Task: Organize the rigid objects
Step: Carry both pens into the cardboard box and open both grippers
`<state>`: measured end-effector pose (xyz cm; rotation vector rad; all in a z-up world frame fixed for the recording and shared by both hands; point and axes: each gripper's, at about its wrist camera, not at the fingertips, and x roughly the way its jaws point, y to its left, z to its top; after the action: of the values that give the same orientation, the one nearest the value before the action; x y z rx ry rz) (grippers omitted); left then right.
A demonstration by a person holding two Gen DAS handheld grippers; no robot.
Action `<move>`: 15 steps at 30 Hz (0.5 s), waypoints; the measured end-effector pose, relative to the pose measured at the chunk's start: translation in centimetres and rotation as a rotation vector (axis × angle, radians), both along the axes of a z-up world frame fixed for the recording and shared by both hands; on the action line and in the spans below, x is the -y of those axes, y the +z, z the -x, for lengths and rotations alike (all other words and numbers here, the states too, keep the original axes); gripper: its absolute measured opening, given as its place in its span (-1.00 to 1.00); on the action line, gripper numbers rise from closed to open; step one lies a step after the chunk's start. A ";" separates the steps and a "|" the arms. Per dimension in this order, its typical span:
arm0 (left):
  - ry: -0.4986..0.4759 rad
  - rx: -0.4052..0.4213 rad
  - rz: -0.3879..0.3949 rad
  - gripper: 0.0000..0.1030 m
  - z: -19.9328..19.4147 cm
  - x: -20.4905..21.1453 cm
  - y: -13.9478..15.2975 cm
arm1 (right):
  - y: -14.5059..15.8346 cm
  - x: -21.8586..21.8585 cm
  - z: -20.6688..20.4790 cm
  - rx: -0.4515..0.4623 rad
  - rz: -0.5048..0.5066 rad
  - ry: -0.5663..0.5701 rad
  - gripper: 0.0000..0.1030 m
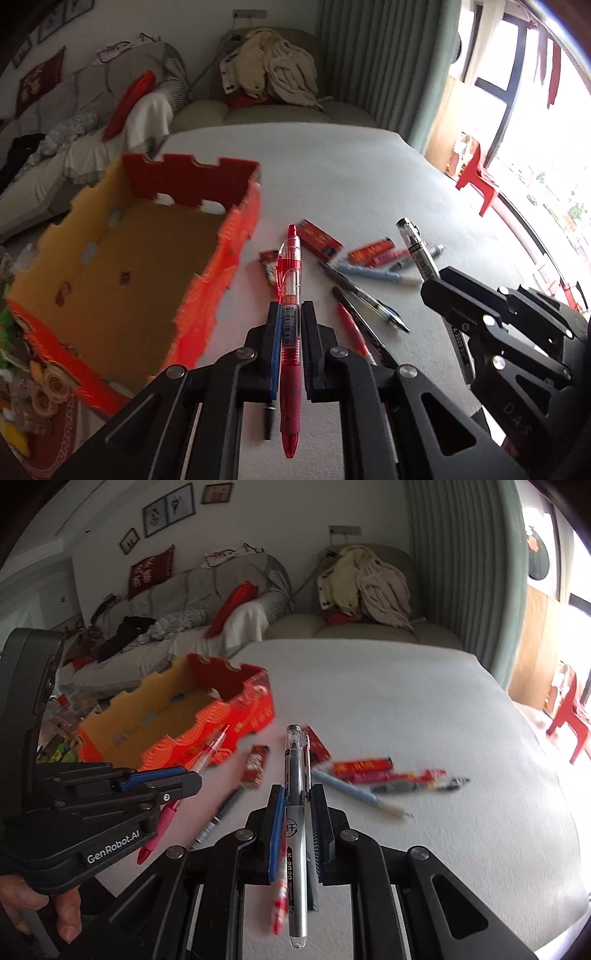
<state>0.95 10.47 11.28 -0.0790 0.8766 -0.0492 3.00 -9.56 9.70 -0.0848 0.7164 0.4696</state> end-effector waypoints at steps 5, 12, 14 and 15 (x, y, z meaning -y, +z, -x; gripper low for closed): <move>0.080 0.046 -0.025 -0.81 -0.4 -2.4 1.7 | 1.7 -2.9 -0.9 0.034 -0.038 0.061 -0.71; 0.208 0.033 -0.091 -0.81 -1.2 -6.7 2.4 | 4.5 -7.8 -2.2 0.071 -0.092 0.179 -0.71; 0.240 0.015 -0.093 -0.81 -1.3 -8.0 2.0 | 4.9 -9.5 -2.3 0.084 -0.088 0.210 -0.71; 0.247 0.010 -0.090 -0.81 -1.4 -8.5 1.9 | 4.9 -10.4 -2.6 0.079 -0.088 0.225 -0.71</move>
<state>2.31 18.99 13.22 -0.1019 0.8527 0.2205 5.60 0.83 14.62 -0.1015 0.6103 0.7083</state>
